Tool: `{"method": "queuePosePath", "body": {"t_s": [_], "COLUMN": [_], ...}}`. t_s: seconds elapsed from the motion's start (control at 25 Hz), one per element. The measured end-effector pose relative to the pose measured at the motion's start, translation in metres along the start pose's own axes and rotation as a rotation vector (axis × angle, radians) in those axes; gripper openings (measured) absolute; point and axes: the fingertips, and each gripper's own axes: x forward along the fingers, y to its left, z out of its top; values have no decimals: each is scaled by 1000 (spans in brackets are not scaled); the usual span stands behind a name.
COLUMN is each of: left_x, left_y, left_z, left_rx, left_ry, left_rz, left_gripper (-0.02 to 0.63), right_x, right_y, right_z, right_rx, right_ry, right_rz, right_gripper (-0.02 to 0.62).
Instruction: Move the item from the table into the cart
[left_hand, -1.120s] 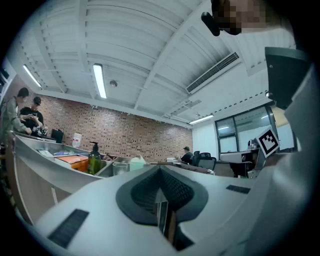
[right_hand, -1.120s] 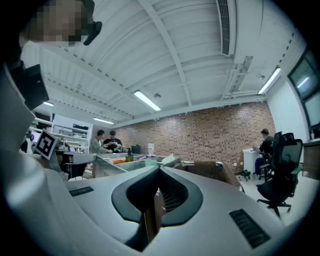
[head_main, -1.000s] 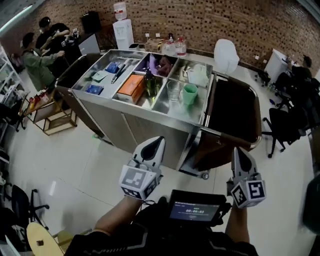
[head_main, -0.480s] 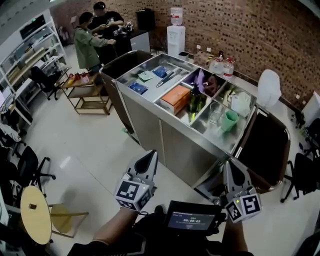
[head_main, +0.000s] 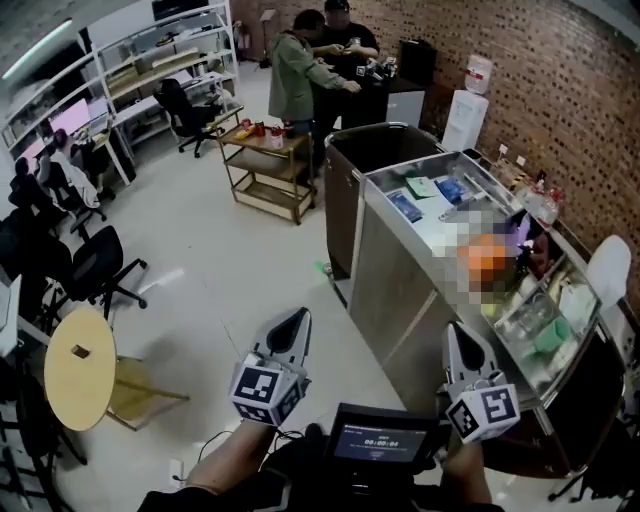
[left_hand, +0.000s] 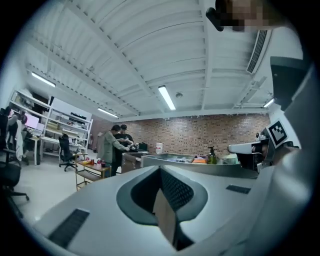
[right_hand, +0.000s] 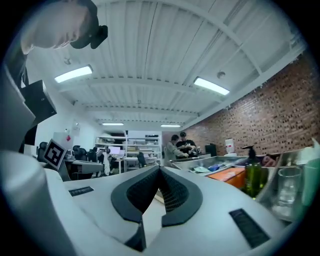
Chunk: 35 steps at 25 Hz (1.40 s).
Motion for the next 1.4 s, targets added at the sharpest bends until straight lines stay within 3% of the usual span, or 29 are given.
{"method": "queuePosePath", "body": {"t_s": [0.24, 0.52, 0.68, 0.92, 1.24, 1.4], "left_x": [-10, -22, -44, -143, -274, -326], "left_y": [137, 265, 341, 449, 618, 680], "left_z": [5, 0, -6, -19, -33, -40], "left_rx": [-27, -83, -79, -87, -136, -163], "left_ry": [-12, -9, -2, -16, -2, -20], "left_rz": [185, 487, 654, 866, 1063, 1176], "left_gripper": [0, 0, 0, 0, 0, 0], "right_x": [143, 290, 384, 464, 570, 607], "right_y": [69, 144, 202, 347, 574, 668], "right_z": [-21, -39, -60, -88, -110, -129], "right_rx": [4, -13, 16, -2, -5, -13], "right_ry": [61, 67, 93, 95, 100, 122], "right_rz": [183, 526, 654, 858, 1072, 1188], "right_gripper": [3, 3, 3, 3, 3, 3]}}
